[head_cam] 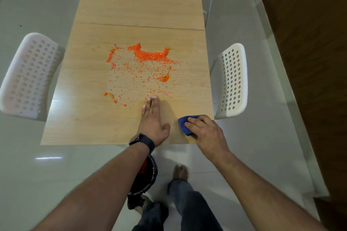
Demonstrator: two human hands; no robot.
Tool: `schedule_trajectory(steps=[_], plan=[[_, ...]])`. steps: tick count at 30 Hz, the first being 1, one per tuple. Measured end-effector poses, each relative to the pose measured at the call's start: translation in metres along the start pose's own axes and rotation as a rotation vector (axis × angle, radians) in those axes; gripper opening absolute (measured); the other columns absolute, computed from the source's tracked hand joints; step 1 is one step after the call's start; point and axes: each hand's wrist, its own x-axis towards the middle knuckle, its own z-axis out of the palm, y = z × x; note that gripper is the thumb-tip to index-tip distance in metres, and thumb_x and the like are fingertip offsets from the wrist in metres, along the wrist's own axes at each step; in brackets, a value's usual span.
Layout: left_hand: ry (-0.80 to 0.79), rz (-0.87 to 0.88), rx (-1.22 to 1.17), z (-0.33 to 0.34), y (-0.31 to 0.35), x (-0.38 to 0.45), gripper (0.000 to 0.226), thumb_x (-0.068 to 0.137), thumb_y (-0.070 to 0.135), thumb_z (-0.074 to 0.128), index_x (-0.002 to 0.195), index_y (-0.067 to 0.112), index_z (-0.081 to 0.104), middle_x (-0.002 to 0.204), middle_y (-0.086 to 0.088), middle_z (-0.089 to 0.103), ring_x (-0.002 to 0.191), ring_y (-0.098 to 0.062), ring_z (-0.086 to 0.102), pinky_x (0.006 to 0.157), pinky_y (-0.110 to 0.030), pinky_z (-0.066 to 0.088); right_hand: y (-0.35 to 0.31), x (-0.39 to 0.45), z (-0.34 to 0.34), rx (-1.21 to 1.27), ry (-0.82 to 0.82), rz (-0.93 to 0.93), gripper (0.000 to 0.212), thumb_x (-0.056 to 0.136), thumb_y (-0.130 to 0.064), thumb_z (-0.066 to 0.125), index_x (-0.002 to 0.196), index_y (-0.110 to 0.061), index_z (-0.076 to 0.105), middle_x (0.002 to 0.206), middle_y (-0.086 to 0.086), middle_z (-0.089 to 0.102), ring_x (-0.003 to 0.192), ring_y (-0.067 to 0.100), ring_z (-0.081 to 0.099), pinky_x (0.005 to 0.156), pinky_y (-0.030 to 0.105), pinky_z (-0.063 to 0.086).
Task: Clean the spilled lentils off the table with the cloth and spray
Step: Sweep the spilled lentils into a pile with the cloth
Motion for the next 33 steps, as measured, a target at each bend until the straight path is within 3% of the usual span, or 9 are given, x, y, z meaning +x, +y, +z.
schedule_trajectory(steps=[3,6,14,19,21,24,27,30,33], plan=[[0.039,-0.015,0.008,0.002,0.009,0.012,0.114,0.091,0.047,0.07,0.165,0.008,-0.007,0.174,-0.008,-0.002,0.16,-0.022,-0.009,0.127,-0.034,-0.011,0.02,0.023,-0.004,0.014,0.011,-0.021,0.039,0.08,-0.006,0.083,0.116,-0.021,0.079,0.121,-0.006,0.075,0.1,0.026,0.064,0.08,0.04,0.059],[0.101,-0.083,0.008,0.007,0.02,0.029,0.12,0.086,0.052,0.073,0.165,0.006,-0.005,0.174,-0.009,0.0,0.16,-0.023,-0.009,0.126,-0.033,-0.012,0.039,0.075,-0.008,0.02,0.032,-0.082,0.034,0.082,-0.009,0.074,0.113,-0.019,0.08,0.118,-0.005,0.076,0.098,0.027,0.062,0.075,0.04,0.059],[0.157,-0.218,-0.049,0.02,0.053,0.049,0.12,0.08,0.043,0.073,0.164,0.005,-0.004,0.173,-0.014,0.004,0.16,-0.025,-0.008,0.128,-0.036,-0.01,0.041,0.112,-0.023,0.046,-0.021,-0.186,0.047,0.079,-0.005,0.076,0.125,-0.015,0.074,0.126,0.004,0.073,0.104,0.032,0.063,0.078,0.044,0.059],[0.147,-0.236,-0.014,0.02,0.07,0.056,0.125,0.079,0.043,0.078,0.164,0.005,-0.005,0.173,-0.015,0.003,0.16,-0.027,-0.007,0.129,-0.038,-0.007,0.051,0.07,-0.044,0.332,0.092,0.129,0.059,0.082,-0.002,0.054,0.139,-0.011,0.065,0.13,0.002,0.071,0.114,0.023,0.061,0.092,0.035,0.056],[0.149,-0.258,0.002,0.02,0.074,0.059,0.125,0.081,0.047,0.078,0.165,0.007,-0.005,0.173,-0.013,0.002,0.16,-0.026,-0.007,0.129,-0.039,-0.006,0.06,0.073,-0.048,0.465,0.17,0.327,0.052,0.09,-0.003,0.058,0.141,-0.013,0.065,0.127,0.003,0.072,0.114,0.021,0.064,0.098,0.031,0.052],[0.144,-0.261,0.033,0.02,0.075,0.061,0.127,0.081,0.052,0.079,0.165,0.009,-0.006,0.174,-0.01,-0.001,0.16,-0.024,-0.009,0.129,-0.039,-0.006,0.07,0.087,-0.053,0.553,0.298,0.536,0.043,0.096,-0.009,0.064,0.139,-0.015,0.066,0.12,0.001,0.074,0.105,0.017,0.069,0.094,0.032,0.056],[0.134,-0.239,0.039,0.017,0.075,0.063,0.128,0.082,0.054,0.079,0.165,0.009,-0.008,0.174,-0.009,-0.005,0.16,-0.024,-0.011,0.129,-0.038,-0.008,0.071,0.091,-0.053,0.506,0.344,0.613,0.039,0.097,-0.009,0.061,0.135,-0.013,0.067,0.116,0.001,0.074,0.104,0.018,0.069,0.092,0.032,0.056],[0.132,-0.225,0.033,0.017,0.071,0.065,0.129,0.081,0.057,0.078,0.165,0.009,-0.007,0.174,-0.007,-0.006,0.16,-0.022,-0.012,0.128,-0.036,-0.01,0.061,0.089,-0.041,0.402,0.251,0.621,0.036,0.093,-0.004,0.061,0.127,-0.007,0.068,0.108,0.006,0.067,0.098,0.027,0.066,0.086,0.037,0.055],[0.131,-0.216,0.02,0.018,0.062,0.065,0.13,0.079,0.064,0.076,0.165,0.011,-0.005,0.175,-0.006,-0.003,0.16,-0.021,-0.011,0.128,-0.037,-0.009,0.046,0.094,-0.035,0.381,0.215,0.609,0.044,0.09,-0.003,0.063,0.134,-0.005,0.066,0.112,0.008,0.064,0.1,0.028,0.064,0.089,0.038,0.055]])
